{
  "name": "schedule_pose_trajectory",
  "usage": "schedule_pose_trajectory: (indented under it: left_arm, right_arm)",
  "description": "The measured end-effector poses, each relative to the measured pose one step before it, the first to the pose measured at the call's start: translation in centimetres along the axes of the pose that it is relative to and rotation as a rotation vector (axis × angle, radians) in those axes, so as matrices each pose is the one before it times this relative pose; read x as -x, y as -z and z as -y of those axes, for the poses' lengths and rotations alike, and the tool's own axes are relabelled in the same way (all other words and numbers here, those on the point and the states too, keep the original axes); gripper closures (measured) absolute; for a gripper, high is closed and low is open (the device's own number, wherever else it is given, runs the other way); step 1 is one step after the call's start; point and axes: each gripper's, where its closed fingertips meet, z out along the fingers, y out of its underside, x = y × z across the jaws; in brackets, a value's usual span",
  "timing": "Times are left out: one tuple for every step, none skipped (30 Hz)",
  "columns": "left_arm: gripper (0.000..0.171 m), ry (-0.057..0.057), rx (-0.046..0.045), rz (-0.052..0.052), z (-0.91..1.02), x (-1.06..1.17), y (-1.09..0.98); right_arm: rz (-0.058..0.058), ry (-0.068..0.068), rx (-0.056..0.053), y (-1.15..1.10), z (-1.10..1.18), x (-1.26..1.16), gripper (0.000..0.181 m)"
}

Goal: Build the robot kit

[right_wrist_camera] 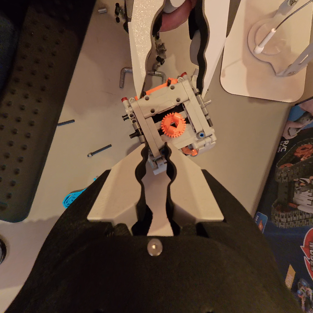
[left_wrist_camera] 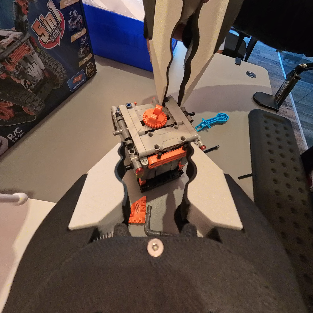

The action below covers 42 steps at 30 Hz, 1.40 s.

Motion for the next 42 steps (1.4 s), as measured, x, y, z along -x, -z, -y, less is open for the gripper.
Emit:
schedule_pose_trajectory:
  left_arm:
    - [0.101,0.0044,0.00191,-0.0074,-0.032,-0.059,-0.038]
    - [0.101,0.0033,0.00089,-0.0038,-0.010,-0.019,-0.023]
    - [0.101,0.0004,-0.00042,-0.0003,-0.004,0.007,-0.001]
    - [0.101,0.0008,-0.00107,-0.0013,0.006,-0.022,-0.012]
    - [0.101,0.0003,-0.00122,-0.0013,0.011,-0.010,-0.015]
    - [0.101,0.0000,-0.00030,-0.0015,-0.005,0.014,0.005]
    - [0.101,0.0010,0.00036,-0.0040,-0.007,0.001,0.004]
    - [0.101,0.0012,0.00184,-0.0040,-0.016,0.004,-0.004]
    - [0.101,-0.0006,0.00219,-0.0018,0.002,0.008,-0.012]
    - [0.101,-0.0022,0.00236,-0.0025,0.007,-0.015,-0.011]
    - [0.101,-0.0013,0.00223,-0.0055,0.016,-0.063,-0.066]
    - [0.101,-0.0037,0.00252,-0.0025,0.030,-0.062,-0.072]
    - [0.101,-0.0049,0.00370,-0.0013,0.006,-0.040,-0.032]
    - [0.101,0.0008,0.00264,-0.0012,0.008,0.003,-0.012]
    - [0.101,-0.0009,0.00223,0.0006,-0.025,0.003,0.022]
    - [0.101,-0.0021,0.00011,0.0001,-0.017,-0.038,0.032]
    - [0.101,0.0019,-0.00200,-0.0008,-0.005,-0.050,-0.024]
    - [0.102,0.0026,-0.00245,-0.0014,0.005,-0.010,-0.018]
    - [0.102,0.0028,-0.00022,-0.0040,-0.021,-0.028,-0.005]
    - [0.102,0.0032,0.00028,-0.0060,-0.018,-0.045,-0.035]
    - [0.102,0.0011,0.00096,-0.0034,0.002,-0.022,-0.029]
    - [0.102,0.0008,0.00197,-0.0024,-0.011,-0.015,-0.007]
    - [0.102,0.0001,0.00097,-0.0029,0.004,-0.051,-0.028]
    - [0.102,0.0010,-0.00019,-0.0018,0.008,-0.017,-0.026]
    - [0.102,0.0006,0.00089,-0.0012,-0.024,0.026,0.022]
    - [0.102,0.0041,0.00045,-0.0035,-0.016,0.010,0.009]
    - [0.102,0.0026,-0.00087,-0.0031,-0.006,0.005,-0.011]
    - [0.102,0.0012,0.00055,-0.0025,-0.004,0.018,0.000]
    - [0.102,0.0030,0.00220,-0.0011,-0.018,0.044,0.023]
    - [0.102,0.0001,0.00206,-0.0025,0.001,0.017,0.004]
    - [0.102,-0.0002,0.00228,-0.0017,-0.001,0.018,-0.002]
    - [0.102,0.0005,0.00231,-0.0016,-0.004,0.006,0.000]
    - [0.102,-0.0017,0.00197,-0.0019,0.015,-0.020,-0.020]
    - [0.102,-0.0029,0.00167,-0.0019,0.020,-0.044,-0.036]
    - [0.102,-0.0030,0.00052,-0.0016,0.030,-0.050,-0.057]
    - [0.103,0.0002,0.00076,0.0004,0.005,0.009,0.001]
    - [0.102,0.0044,-0.00076,-0.0014,-0.033,0.040,0.041]
    - [0.102,0.0044,-0.00304,-0.0020,-0.011,0.022,-0.001]
    - [0.102,-0.0001,-0.00205,-0.0003,-0.003,-0.014,-0.005]
    - [0.102,-0.0016,-0.00039,0.0007,0.010,-0.013,-0.003]
    - [0.102,0.0005,-0.00017,-0.0006,0.004,0.007,-0.017]
    - [0.102,0.0011,-0.00039,-0.0014,-0.004,0.007,0.007]
  right_arm:
    - [0.0079,-0.0043,-0.0011,0.065,0.003,0.174,0.161]
    - [0.0134,-0.0183,-0.0057,0.065,-0.016,0.188,0.157]
    - [0.0068,-0.0140,-0.0063,0.029,-0.029,0.107,0.156]
    - [-0.0037,0.0038,-0.0046,-0.001,-0.014,0.037,0.156]
    - [-0.0064,0.0052,0.0001,-0.002,0.002,0.007,0.156]
    - [-0.0036,-0.0017,0.0048,-0.018,0.021,0.028,0.156]
    - [-0.0040,0.0032,0.0052,-0.021,0.025,0.037,0.157]
    - [-0.0060,0.0048,0.0020,-0.021,0.006,-0.016,0.158]
    - [-0.0030,-0.0027,-0.0006,-0.009,-0.018,-0.017,0.159]
    - [-0.0063,-0.0060,-0.0010,0.004,-0.002,-0.082,0.165]
    - [-0.0022,-0.0027,0.0015,-0.042,-0.034,-0.015,0.165]
    - [0.0048,-0.0028,0.0013,-0.030,-0.050,0.079,0.165]
    - [0.0023,-0.0035,-0.0009,-0.012,0.003,0.037,0.164]
    - [0.0005,-0.0044,-0.0023,-0.057,0.021,0.056,0.164]
    - [0.0014,-0.0045,-0.0028,-0.042,0.003,0.066,0.164]
    - [0.0004,-0.0006,-0.0022,0.014,-0.009,0.062,0.163]
    - [-0.0013,-0.0002,-0.0008,0.034,-0.009,0.035,0.163]
    - [0.0009,0.0001,-0.0001,-0.007,-0.007,0.085,0.163]
    - [0.0042,0.0014,-0.0007,-0.009,-0.018,0.095,0.163]
    - [0.0074,-0.0039,0.0003,-0.012,-0.017,0.080,0.162]
    - [0.0055,-0.0054,0.0017,0.001,-0.007,0.069,0.162]
    - [0.0009,-0.0027,0.0031,0.023,-0.028,0.040,0.161]
    - [0.0003,-0.0041,0.0033,0.004,-0.018,0.004,0.160]
    - [0.0003,-0.0058,0.0017,0.005,0.005,-0.012,0.160]
    - [-0.0005,-0.0033,-0.0004,0.010,-0.013,0.010,0.159]
    - [0.0090,-0.0039,-0.0004,0.051,-0.051,0.130,0.154]
    - [0.0161,-0.0071,-0.0034,0.056,-0.021,0.197,0.152]
    - [0.0264,-0.0033,-0.0092,0.050,0.036,0.325,0.143]
    - [0.0136,-0.0050,-0.0079,0.010,0.034,0.159,0.145]
    - [-0.0001,-0.0014,-0.0033,-0.010,0.010,0.027,0.145]
    - [-0.0009,0.0028,-0.0016,-0.036,0.039,0.074,0.144]
    - [-0.0034,-0.0024,-0.0033,-0.055,0.068,-0.010,0.146]
    - [-0.0098,0.0005,-0.0031,-0.051,0.045,-0.106,0.150]
    - [-0.0168,0.0097,-0.0011,-0.014,-0.038,-0.172,0.156]
    - [-0.0064,-0.0004,-0.0046,-0.021,0.000,-0.074,0.157]
    - [0.0018,-0.0130,-0.0093,-0.010,0.056,-0.016,0.156]
    - [-0.0014,-0.0074,-0.0089,-0.006,0.044,-0.038,0.156]
    - [-0.0018,-0.0015,-0.0058,-0.014,0.015,-0.001,0.156]
    - [-0.0005,-0.0004,-0.0025,-0.003,0.000,0.014,0.156]
    - [-0.0004,-0.0002,0.0000,0.004,-0.006,0.008,0.156]
    - [0.0000,-0.0019,0.0003,-0.008,-0.005,-0.009,0.157]
    - [0.0001,-0.0006,0.0001,-0.010,0.013,-0.009,0.156]
